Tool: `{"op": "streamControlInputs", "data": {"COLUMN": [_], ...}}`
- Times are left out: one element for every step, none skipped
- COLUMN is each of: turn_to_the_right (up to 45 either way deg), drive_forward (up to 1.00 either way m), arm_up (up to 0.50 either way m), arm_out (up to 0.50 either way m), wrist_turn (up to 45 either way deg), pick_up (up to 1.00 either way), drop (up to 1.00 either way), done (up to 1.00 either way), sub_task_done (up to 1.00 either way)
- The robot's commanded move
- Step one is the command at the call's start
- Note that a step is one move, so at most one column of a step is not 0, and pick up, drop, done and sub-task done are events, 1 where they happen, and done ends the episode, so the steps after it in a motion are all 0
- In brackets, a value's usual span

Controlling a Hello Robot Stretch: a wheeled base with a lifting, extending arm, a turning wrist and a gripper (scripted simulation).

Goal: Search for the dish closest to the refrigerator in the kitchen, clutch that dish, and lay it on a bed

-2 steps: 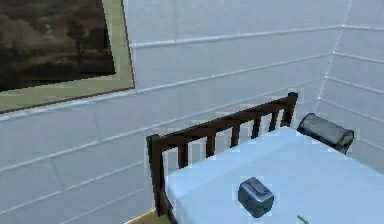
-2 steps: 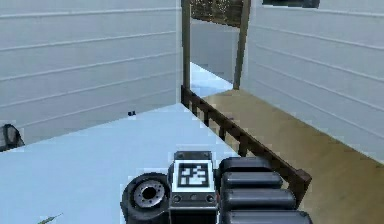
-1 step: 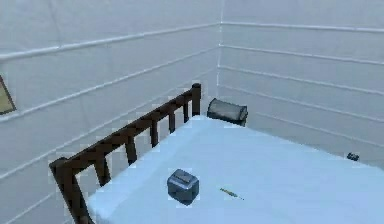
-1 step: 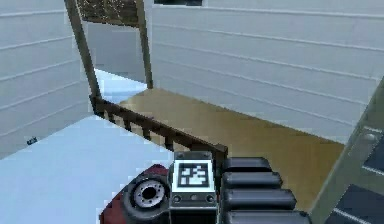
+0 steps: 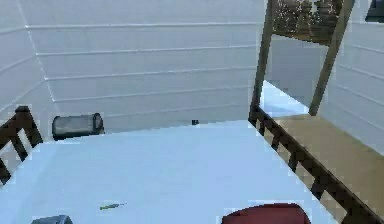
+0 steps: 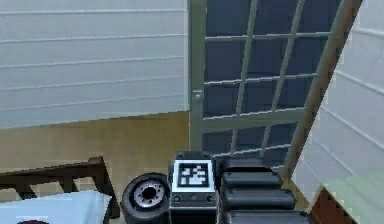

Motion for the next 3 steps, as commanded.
{"op": "streamControlInputs", "data": {"turn_to_the_right": [45.0, 27.0, 0.0], "drive_forward": [0.00, 0.00, 0.20], "arm_up": [0.00, 0.00, 0.00], "arm_out": [0.00, 0.00, 0.00], "wrist_turn": [0.0, 0.0, 0.0], "pick_up": [0.00, 0.00, 0.00], "drop": [0.00, 0.00, 0.00], "done": [0.00, 0.00, 0.00], "sub_task_done": [0.00, 0.00, 0.00]}}
